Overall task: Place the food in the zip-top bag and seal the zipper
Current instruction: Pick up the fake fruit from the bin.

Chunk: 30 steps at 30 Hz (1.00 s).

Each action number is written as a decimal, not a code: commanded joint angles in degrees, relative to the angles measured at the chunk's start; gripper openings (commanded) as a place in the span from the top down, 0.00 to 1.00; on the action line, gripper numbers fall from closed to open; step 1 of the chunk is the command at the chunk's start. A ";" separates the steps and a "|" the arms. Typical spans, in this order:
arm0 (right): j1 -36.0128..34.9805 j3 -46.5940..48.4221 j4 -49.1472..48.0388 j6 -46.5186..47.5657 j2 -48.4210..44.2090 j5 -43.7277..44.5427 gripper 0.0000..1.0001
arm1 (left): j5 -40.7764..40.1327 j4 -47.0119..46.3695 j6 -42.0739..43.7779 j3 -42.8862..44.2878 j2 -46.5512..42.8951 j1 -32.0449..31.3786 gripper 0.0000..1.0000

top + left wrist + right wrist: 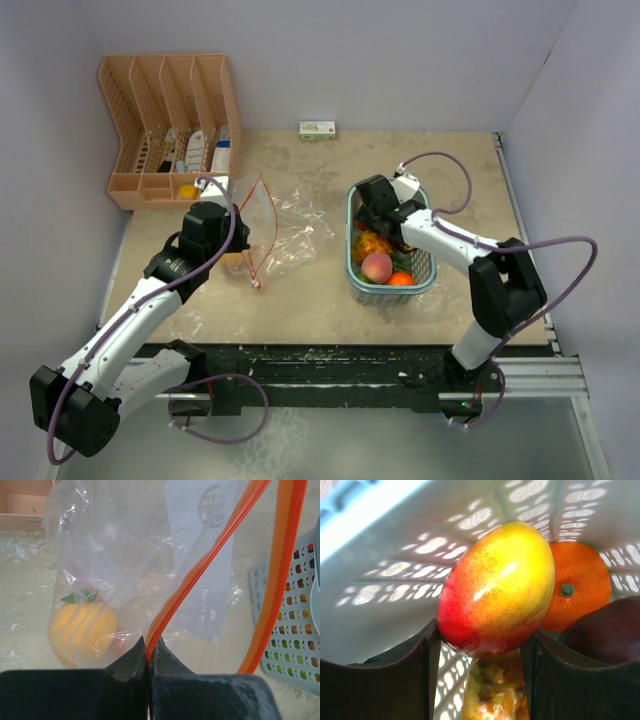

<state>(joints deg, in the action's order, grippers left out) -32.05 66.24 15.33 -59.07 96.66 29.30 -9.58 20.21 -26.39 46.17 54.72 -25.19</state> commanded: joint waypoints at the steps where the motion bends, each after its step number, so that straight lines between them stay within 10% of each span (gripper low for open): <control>1: 0.09 -0.02 3.05 3.70 -6.83 0.54 0.81 | -0.13 -2.30 0.19 0.07 -0.83 0.14 1.00; 16: 0.06 -0.77 6.31 16.92 -22.06 -6.14 0.89 | -0.17 -2.67 0.20 0.09 0.05 0.14 1.00; 30: -16.77 -2.22 -19.28 29.13 -26.23 -33.92 0.93 | -0.34 -1.68 0.20 1.09 -0.05 0.14 1.00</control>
<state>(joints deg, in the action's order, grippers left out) -42.41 65.01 10.94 -33.98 68.18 7.27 -9.63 20.25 -26.39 46.17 54.89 -25.19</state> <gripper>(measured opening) 0.580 0.006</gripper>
